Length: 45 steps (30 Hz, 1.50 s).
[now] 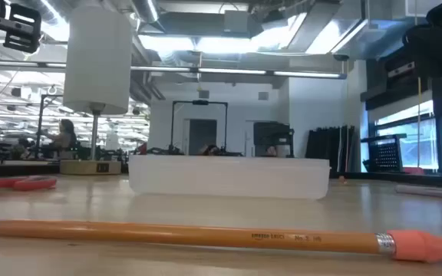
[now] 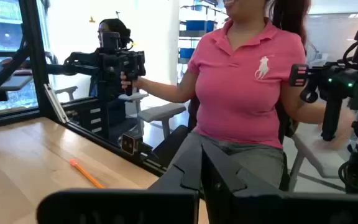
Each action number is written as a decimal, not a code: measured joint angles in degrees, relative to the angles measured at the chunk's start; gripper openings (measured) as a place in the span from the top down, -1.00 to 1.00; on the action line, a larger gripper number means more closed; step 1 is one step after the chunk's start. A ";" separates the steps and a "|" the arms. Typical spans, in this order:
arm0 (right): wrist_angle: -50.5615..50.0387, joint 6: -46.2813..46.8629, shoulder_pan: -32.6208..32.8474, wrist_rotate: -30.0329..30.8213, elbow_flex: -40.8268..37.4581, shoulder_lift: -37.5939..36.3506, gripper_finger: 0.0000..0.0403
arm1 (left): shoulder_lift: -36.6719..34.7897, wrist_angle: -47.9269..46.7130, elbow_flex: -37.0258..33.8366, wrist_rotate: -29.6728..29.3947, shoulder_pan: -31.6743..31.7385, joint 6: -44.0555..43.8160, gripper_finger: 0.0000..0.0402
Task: Pack school essentials
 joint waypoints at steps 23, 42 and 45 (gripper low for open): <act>2.26 0.13 0.02 9.57 1.26 0.06 0.94 | 0.00 0.31 0.01 -3.05 0.01 0.03 1.00; -38.47 13.89 -0.02 24.39 38.39 28.03 0.98 | 0.01 -0.59 0.00 -7.32 0.02 -0.20 1.00; -47.93 19.85 -0.02 25.11 45.02 34.74 0.99 | 0.00 -1.28 0.01 -7.35 0.02 -0.41 1.00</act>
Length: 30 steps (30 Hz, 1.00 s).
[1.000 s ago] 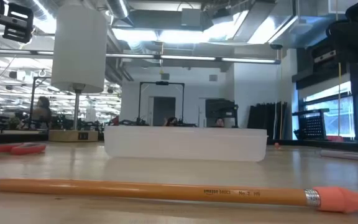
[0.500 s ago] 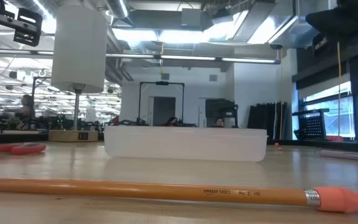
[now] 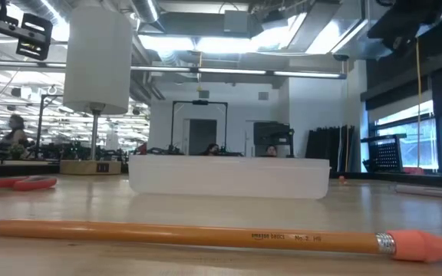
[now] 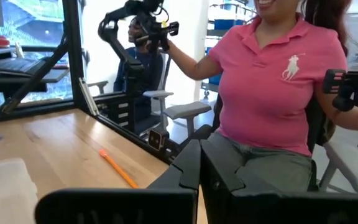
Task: Pack school essentials
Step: Put the purple pen into the orange supply box
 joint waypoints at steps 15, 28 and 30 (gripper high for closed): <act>-21.96 10.29 0.09 -5.94 17.43 21.67 0.99 | 0.58 -1.19 -0.01 -7.82 0.04 -17.56 1.00; -24.01 10.25 0.57 -11.74 18.59 26.67 0.99 | 1.73 -3.09 0.01 -14.33 0.04 -7.85 1.00; -23.96 10.25 0.57 -11.72 18.58 27.01 0.99 | 1.75 -4.86 0.03 -20.20 0.03 -2.95 1.00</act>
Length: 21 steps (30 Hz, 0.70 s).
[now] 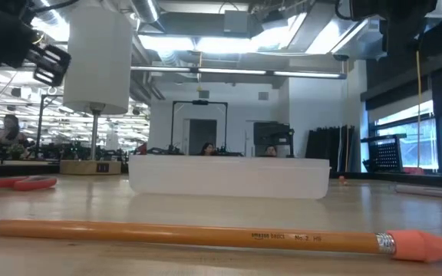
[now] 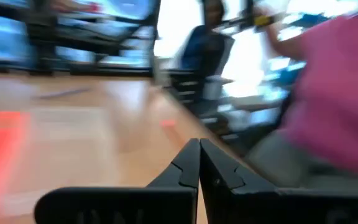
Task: Pack school essentials
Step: Put the purple pen into the orange supply box
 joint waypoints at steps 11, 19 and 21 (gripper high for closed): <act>1.04 -4.61 -0.03 0.31 -0.18 0.16 0.96 | -0.03 -0.77 0.02 -23.43 0.02 5.77 1.00; 3.80 0.10 0.38 1.49 -3.45 0.19 0.95 | 0.98 -0.76 4.57 -24.82 0.13 8.91 1.00; 3.95 3.43 1.12 1.52 -4.68 0.31 0.97 | 2.59 -4.41 7.57 -24.80 0.13 9.63 1.00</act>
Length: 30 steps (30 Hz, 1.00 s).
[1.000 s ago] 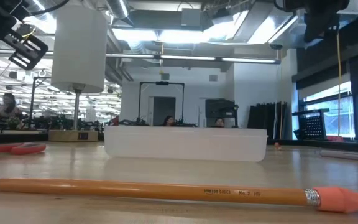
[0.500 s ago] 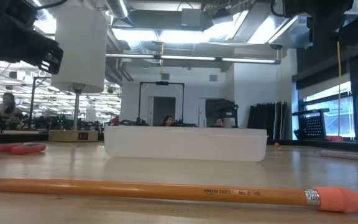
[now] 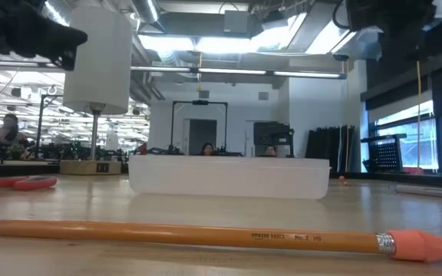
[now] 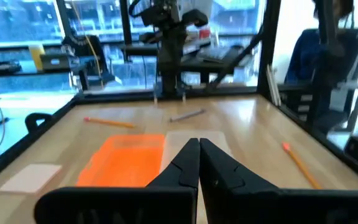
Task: Pack school essentials
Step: Put the purple pen into the orange supply box
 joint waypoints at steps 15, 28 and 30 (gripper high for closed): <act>1.34 11.54 1.28 1.52 -2.52 9.49 0.94 | 23.39 -13.94 20.05 0.05 0.00 0.45 1.00; 1.19 11.36 -1.64 0.01 -2.53 14.69 0.50 | 27.77 -13.70 22.90 0.11 0.00 0.97 1.00; 1.19 10.61 -2.21 -0.04 -2.53 15.46 0.40 | 27.77 -13.70 22.90 0.11 -0.01 0.95 1.00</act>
